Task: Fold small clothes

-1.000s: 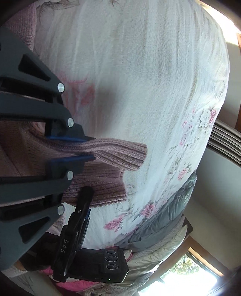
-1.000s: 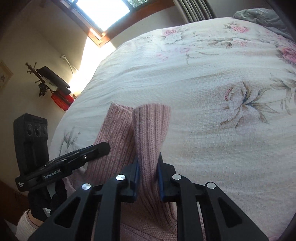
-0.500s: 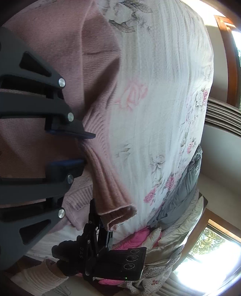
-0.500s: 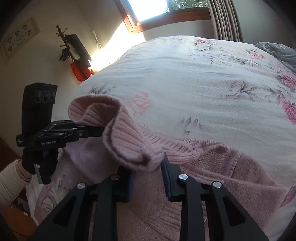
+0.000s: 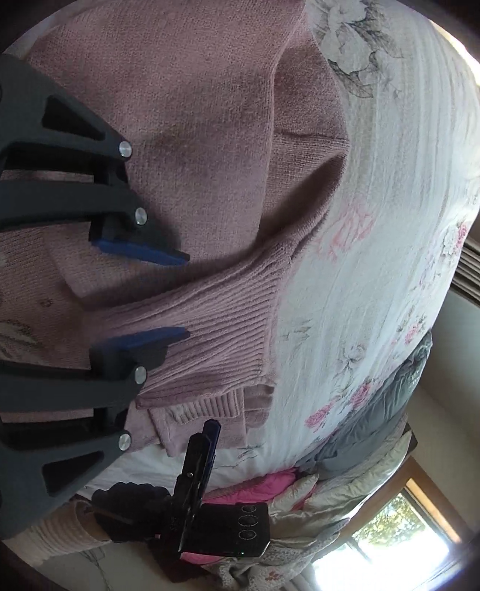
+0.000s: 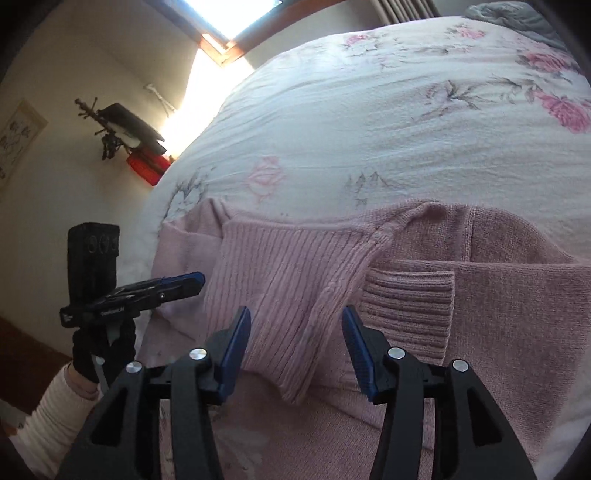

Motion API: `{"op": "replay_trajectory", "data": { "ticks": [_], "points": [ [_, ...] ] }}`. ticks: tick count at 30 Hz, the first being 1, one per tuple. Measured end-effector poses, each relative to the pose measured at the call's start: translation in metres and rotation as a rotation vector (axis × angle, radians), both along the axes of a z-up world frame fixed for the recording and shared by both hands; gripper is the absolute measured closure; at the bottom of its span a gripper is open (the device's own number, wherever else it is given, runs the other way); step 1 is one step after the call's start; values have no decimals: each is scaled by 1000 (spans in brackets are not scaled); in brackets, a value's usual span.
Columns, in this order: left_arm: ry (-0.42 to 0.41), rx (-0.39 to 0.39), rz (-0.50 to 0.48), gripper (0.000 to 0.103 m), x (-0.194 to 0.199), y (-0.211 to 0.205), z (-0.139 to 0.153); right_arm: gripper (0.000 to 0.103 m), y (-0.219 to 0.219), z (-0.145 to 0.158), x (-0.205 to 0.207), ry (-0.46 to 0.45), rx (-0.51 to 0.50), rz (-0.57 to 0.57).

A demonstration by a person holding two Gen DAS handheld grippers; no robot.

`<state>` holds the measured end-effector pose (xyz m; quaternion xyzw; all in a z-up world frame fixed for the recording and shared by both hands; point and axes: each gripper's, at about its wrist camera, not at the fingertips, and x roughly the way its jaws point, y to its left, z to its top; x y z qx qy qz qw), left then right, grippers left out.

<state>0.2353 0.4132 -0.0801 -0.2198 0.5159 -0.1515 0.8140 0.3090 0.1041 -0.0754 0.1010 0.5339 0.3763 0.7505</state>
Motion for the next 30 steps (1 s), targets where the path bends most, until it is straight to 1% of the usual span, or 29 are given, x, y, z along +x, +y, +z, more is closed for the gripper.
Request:
{"op": "replay_trajectory", "data": {
  "ticks": [2, 3, 4, 5, 6, 7, 8, 9, 10, 11, 13, 14, 16, 17, 18, 19, 20, 21, 23, 24, 25, 26, 27, 28, 29, 30],
  "points": [
    [15, -48, 33, 72, 12, 2, -9, 51, 5, -19, 16, 72, -1, -46],
    [18, -61, 49, 78, 16, 3, -12, 51, 6, -29, 22, 102, -2, -61],
    [22, -73, 63, 82, 21, 2, -14, 55, 9, -37, 26, 121, 7, -65],
    [26, -80, 75, 87, 25, 2, -14, 67, 12, -42, 29, 131, 20, -67],
    [27, -83, 84, 90, 28, 1, -14, 74, 14, -45, 32, 138, 31, -74],
    [20, -76, 91, 92, 30, 0, -13, 87, 15, -47, 35, 144, 43, -84],
    [3, -64, 98, 95, 32, 0, -10, 90, 15, -48, 39, 152, 65, -97],
    [-23, -51, 102, 95, 32, 0, -5, 91, 13, -46, 41, 148, 87, -111],
    [-50, -34, 105, 95, 33, 0, -1, 92, 11, -43, 43, 132, 88, -123],
    [-62, -10, 108, 95, 34, 1, 1, 92, 11, -42, 45, 119, 68, -132],
    [-32, 11, 104, 96, 38, 2, -6, 92, 12, -49, 46, 128, 12, -135],
    [-19, 14, 98, 96, 39, 3, -11, 92, 13, -52, 45, 129, 3, -131],
    [-24, 1, 98, 94, 35, 5, -12, 91, 11, -51, 42, 121, 4, -126],
    [-22, -13, 108, 93, 31, 8, -9, 86, 10, -47, 38, 116, 13, -122],
    [-20, -30, 117, 93, 25, 10, -5, 84, 8, -42, 33, 103, 16, -114],
    [-25, -42, 119, 90, 17, 11, 0, 79, 5, -36, 25, 84, 10, -100],
    [-32, -44, 114, 83, 9, 11, 4, 74, 3, -31, 17, 64, 2, -86],
    [-37, -37, 103, 75, -1, 9, 8, 72, 0, -28, 8, 55, 1, -75],
    [-33, -23, 73, 68, -19, 2, 9, 71, -4, -26, -8, 67, 16, -49],
    [-18, -22, 61, 68, -25, -2, 7, 71, -4, -28, -15, 75, 10, -44],
    [-1, -23, 52, 68, -31, -6, 3, 72, -4, -31, -20, 86, -5, -38],
    [12, -26, 48, 70, -35, -10, -1, 77, -2, -35, -24, 98, -15, -34],
    [15, -20, 51, 76, -38, -12, -4, 83, -2, -39, -26, 110, -20, -34],
    [11, 5, 55, 80, -40, -14, -5, 91, -4, -42, -28, 118, -27, -41],
    [12, 37, 61, 91, -40, -14, -5, 91, -6, -44, -28, 122, -26, -56],
    [22, 55, 67, 94, -40, -13, -7, 91, -10, -46, -28, 133, -16, -72]
  ]
}}
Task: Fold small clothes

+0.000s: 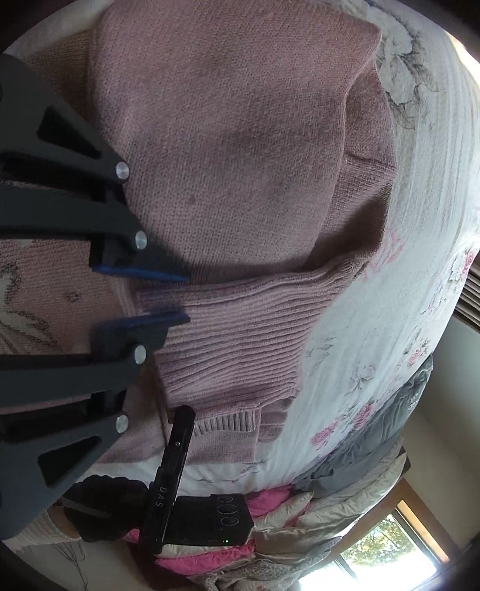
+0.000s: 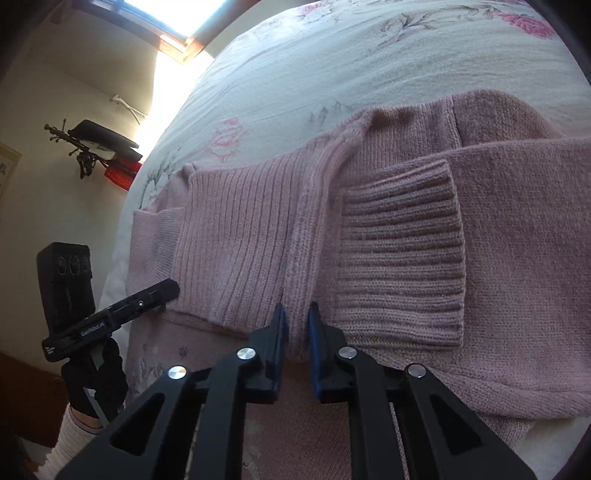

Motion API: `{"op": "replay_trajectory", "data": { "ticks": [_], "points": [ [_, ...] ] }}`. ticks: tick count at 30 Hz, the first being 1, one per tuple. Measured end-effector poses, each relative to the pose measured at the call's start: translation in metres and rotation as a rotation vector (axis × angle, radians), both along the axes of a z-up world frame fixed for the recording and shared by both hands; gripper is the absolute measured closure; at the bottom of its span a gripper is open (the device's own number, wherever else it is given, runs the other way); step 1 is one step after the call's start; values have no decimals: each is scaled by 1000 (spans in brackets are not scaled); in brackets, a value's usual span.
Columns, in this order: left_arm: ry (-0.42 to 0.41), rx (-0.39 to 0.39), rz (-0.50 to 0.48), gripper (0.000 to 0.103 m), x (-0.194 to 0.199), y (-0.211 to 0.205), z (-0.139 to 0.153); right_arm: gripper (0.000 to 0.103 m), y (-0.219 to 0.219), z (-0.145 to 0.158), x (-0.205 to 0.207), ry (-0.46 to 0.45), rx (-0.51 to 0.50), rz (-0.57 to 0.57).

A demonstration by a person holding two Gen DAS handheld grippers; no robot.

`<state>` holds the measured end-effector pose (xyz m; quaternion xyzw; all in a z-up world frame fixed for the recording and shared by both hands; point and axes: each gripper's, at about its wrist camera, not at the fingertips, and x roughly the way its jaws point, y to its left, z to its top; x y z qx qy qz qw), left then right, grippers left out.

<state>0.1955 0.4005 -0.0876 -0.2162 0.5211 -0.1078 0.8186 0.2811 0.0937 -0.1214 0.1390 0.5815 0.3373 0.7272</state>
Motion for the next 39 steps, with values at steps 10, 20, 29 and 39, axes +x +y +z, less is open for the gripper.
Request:
{"op": "replay_trajectory", "data": {
  "ticks": [10, 20, 29, 39],
  "points": [
    [8, 16, 20, 92, -21, 11, 9, 80, -14, 10, -19, -45, -7, -28],
    [-79, 264, 66, 49, -191, 10, 42, 59, -91, 39, -181, -215, -91, -48],
    [-19, 404, 214, 40, -337, 44, 42, 49, -168, 22, -308, -203, -204, -171],
    [58, 313, 204, 40, -377, 50, 14, 49, -178, -10, -338, -123, -224, -158]
  ]
}}
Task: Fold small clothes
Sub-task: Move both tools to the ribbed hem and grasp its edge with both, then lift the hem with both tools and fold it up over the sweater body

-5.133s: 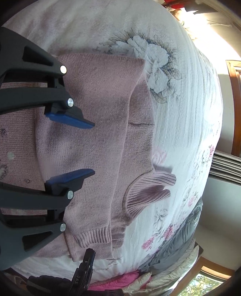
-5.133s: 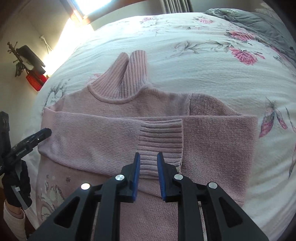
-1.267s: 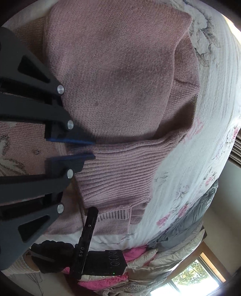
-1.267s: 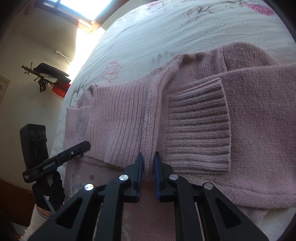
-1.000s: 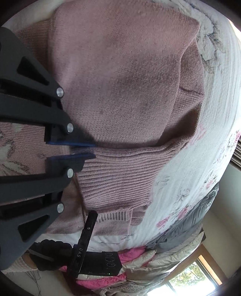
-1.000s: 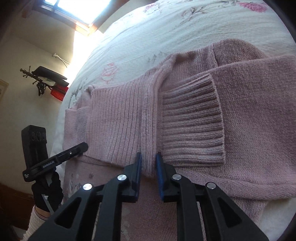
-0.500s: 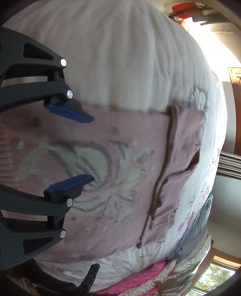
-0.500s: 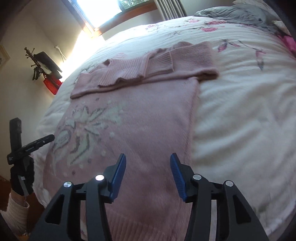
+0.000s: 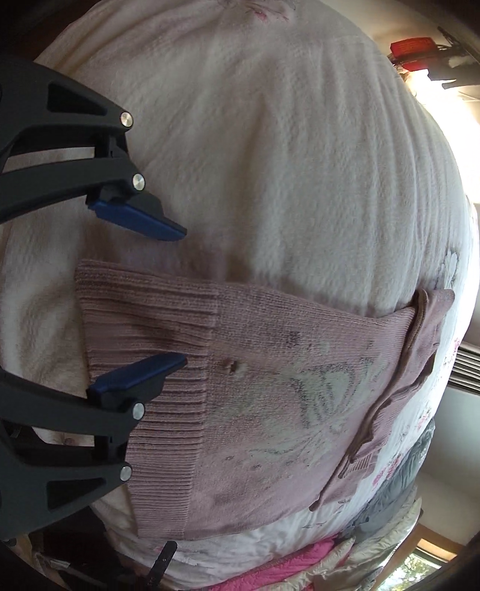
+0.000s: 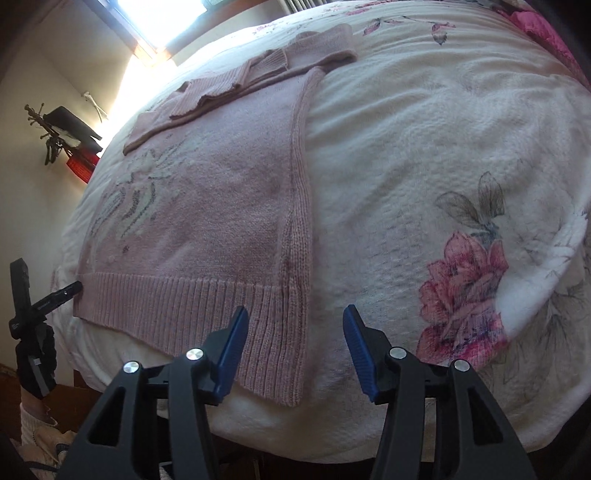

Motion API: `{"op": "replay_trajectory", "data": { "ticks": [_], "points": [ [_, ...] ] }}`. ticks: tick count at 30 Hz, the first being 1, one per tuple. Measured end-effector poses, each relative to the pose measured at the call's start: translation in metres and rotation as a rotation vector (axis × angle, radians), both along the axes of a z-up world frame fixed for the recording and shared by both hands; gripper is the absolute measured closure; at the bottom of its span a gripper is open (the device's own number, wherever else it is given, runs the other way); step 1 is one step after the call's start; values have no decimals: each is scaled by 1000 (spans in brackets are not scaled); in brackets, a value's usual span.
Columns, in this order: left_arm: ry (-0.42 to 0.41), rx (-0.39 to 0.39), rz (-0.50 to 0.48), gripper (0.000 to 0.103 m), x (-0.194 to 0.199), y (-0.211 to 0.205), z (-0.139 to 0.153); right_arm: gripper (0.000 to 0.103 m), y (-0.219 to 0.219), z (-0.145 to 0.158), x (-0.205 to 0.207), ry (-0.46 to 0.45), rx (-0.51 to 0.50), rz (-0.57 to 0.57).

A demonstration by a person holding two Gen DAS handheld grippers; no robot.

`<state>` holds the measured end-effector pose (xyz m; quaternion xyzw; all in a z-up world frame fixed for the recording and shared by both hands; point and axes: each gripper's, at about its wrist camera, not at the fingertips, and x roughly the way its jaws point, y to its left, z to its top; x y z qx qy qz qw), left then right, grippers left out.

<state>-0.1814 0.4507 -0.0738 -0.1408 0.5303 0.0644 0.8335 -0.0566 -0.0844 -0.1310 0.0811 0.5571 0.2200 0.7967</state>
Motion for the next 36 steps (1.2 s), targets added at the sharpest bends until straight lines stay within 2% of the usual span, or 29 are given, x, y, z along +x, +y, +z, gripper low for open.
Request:
{"op": "replay_trajectory", "data": {
  "ticks": [4, 8, 11, 14, 18, 19, 21, 22, 24, 26, 27, 31, 36],
  "points": [
    [1, -9, -17, 40, -2, -3, -5, 48, 4, -10, -4, 19, -9, 18],
    [2, -69, -45, 41, -1, -9, -6, 48, 12, -14, -6, 36, 11, 48],
    [5, -88, -59, 47, -2, -15, -8, 49, 17, -16, -9, 62, 76, 75],
    [-2, -140, -57, 51, -4, -14, -9, 50, 19, -19, -11, 66, 75, 76],
    [4, -143, -48, 60, -4, -11, -10, 53, 17, -19, -11, 75, 99, 76],
    [4, -151, -46, 62, -4, -10, -11, 54, 17, -19, -12, 78, 106, 80],
    [4, -161, -28, 75, -5, -7, -12, 62, 18, -21, -13, 90, 122, 89],
    [4, -171, -16, 77, -5, -4, -12, 66, 19, -23, -13, 94, 121, 88],
    [-2, -208, 14, 89, -6, 2, -14, 75, 18, -27, -12, 106, 110, 72],
    [-13, -265, 40, 93, -8, 9, -15, 89, 13, -29, -10, 130, 133, 54],
    [-18, -283, 49, 94, -9, 11, -15, 92, 11, -30, -9, 144, 164, 51],
    [-54, -321, 49, 94, -11, 11, -5, 92, 7, -19, -8, 144, 255, 64],
    [-129, -340, 23, 94, -2, 10, 22, 92, 1, 8, 4, 122, 369, 57]
  ]
}}
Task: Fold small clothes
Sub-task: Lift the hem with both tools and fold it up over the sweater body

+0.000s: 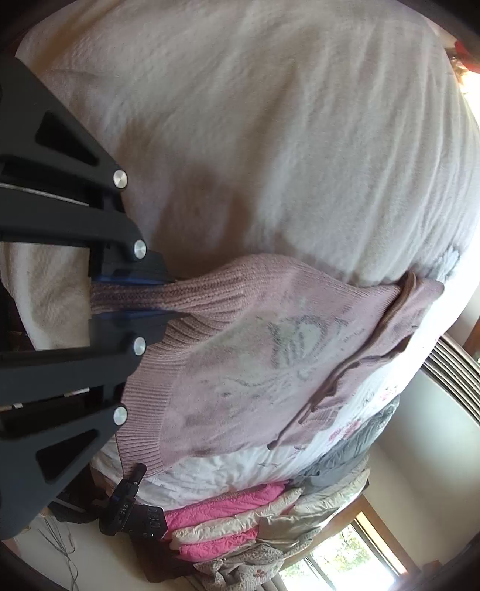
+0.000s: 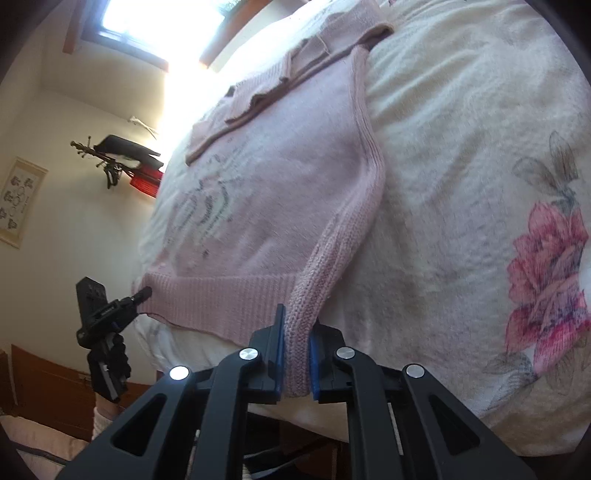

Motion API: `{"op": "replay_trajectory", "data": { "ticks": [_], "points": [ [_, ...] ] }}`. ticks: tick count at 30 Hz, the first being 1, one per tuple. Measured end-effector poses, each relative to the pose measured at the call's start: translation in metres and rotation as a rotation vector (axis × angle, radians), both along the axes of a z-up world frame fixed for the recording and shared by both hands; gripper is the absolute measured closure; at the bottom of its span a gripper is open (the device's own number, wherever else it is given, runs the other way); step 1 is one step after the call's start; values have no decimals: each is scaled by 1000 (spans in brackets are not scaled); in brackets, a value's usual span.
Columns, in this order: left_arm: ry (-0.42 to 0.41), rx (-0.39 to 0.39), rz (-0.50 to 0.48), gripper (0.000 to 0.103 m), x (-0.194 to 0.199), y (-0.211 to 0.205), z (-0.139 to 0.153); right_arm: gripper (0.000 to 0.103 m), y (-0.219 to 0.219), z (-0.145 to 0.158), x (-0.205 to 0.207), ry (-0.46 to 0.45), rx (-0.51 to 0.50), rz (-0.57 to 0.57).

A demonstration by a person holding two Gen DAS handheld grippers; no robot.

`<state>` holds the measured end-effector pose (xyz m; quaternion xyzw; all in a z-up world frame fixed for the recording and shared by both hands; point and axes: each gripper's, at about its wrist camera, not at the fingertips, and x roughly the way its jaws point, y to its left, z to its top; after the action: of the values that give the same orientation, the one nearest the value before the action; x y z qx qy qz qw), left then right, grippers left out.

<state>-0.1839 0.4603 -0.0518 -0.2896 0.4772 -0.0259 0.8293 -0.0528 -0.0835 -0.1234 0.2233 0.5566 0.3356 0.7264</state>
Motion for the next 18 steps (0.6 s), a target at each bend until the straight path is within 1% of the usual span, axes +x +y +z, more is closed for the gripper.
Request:
{"op": "replay_trajectory", "data": {
  "ticks": [3, 8, 13, 18],
  "points": [
    [-49, 16, -13, 94, 13, 0, 17, 93, -6, 18, 14, -26, 50, -21],
    [-90, 42, -8, 94, 42, 2, 30, 93, -11, 35, 42, -60, 38, -64],
    [-102, 44, 22, 94, 78, 10, 30, 93, -13, 36, 80, -52, 38, -107],
    [-75, 35, 56, 94, 116, 25, 15, 93, -6, 26, 122, -18, 26, -128]
  ]
}}
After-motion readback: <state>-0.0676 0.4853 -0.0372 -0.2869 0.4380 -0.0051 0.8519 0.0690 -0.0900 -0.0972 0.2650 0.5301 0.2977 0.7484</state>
